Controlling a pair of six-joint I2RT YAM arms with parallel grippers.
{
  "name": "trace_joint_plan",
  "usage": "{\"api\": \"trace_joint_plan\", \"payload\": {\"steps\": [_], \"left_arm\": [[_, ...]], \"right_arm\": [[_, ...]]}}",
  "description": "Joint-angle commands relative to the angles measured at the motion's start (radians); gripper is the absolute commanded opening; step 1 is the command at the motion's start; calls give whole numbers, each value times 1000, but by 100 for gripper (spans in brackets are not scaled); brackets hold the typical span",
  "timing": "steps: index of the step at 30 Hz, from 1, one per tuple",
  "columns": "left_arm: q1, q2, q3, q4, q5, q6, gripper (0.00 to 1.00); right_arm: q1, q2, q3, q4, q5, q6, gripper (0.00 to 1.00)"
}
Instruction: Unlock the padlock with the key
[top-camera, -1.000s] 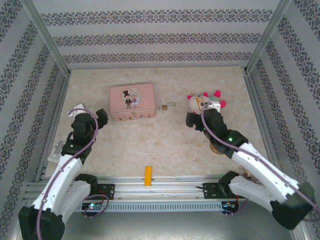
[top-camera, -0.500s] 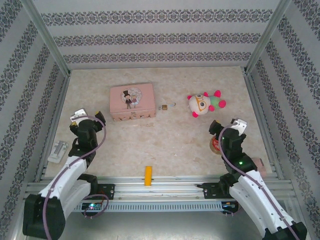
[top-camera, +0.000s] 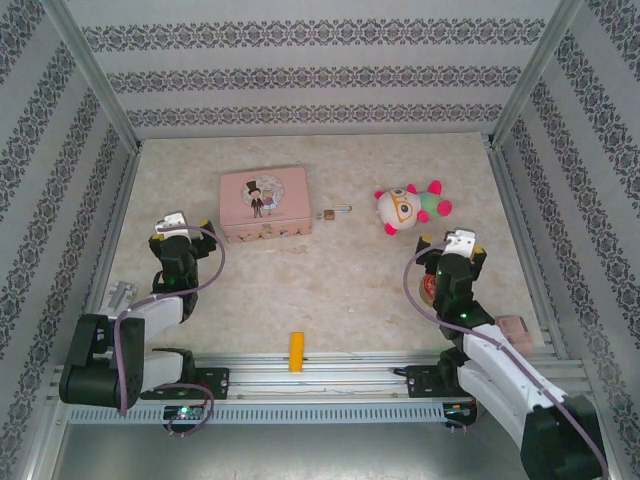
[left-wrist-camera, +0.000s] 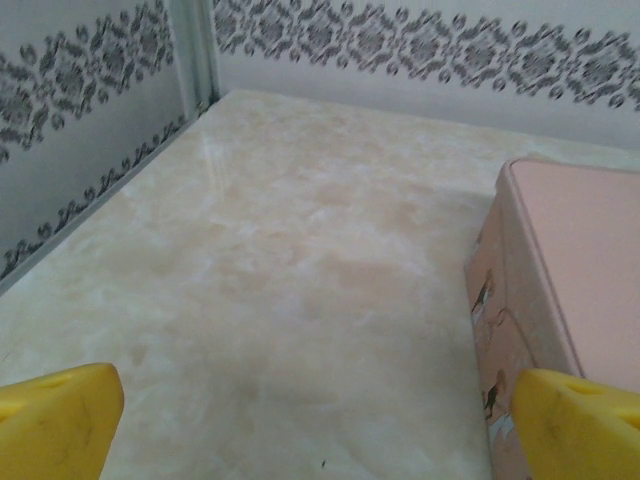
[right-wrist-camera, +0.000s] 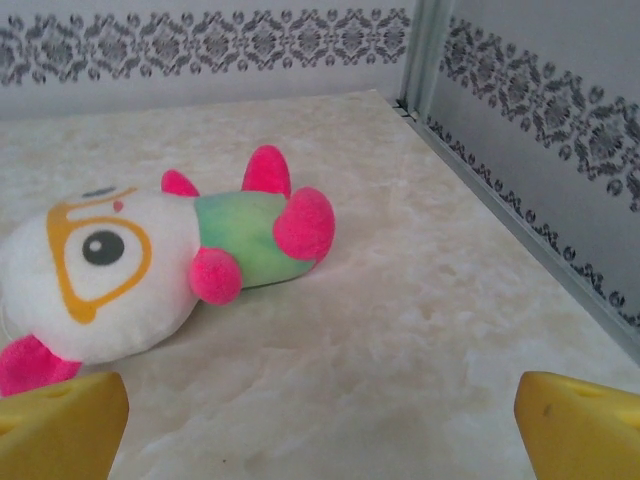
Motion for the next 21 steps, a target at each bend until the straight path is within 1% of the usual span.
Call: {"api": "trace_joint_plan", "payload": {"steps": [1,2,4,6,10,11,13,14,16,18,19,21], "left_arm": [[25,26,30,62,77,52,99],[29,26,39,32,89,53,99],[48,74,15,112,131,45,99],[54,154,-23,246,171,50,99],[56,381,-78,598,244,80,99],[62,409,-88,641,264,80,99],[72,344,-74,504,275,64,99],[77,340,-57,474,293,67,99],[91,354,-5,408,414,86,99],[95,337,71,230,479,113,99],[87,341,103,188,458,124,99],[77,341,99,194,436,125,99]], "right_arm": [[-20,68,0,180,-35,-103,98],[-24,89,-2,210,-38,-106,98],[-39,132,-7,265,-52,-107,98],[-56,166,-8,306,-71,-108,98],[-92,235,-13,381,-107,-115,98],[-98,245,-16,396,-112,-117,98],[-110,263,-22,433,-126,-120,98],[-116,269,-25,444,-131,-119,98],[-126,277,-28,463,-140,-119,98],[-136,283,-28,473,-147,-117,98],[-141,290,-28,479,-152,-113,98],[-152,307,-31,496,-164,-111,98]]}}
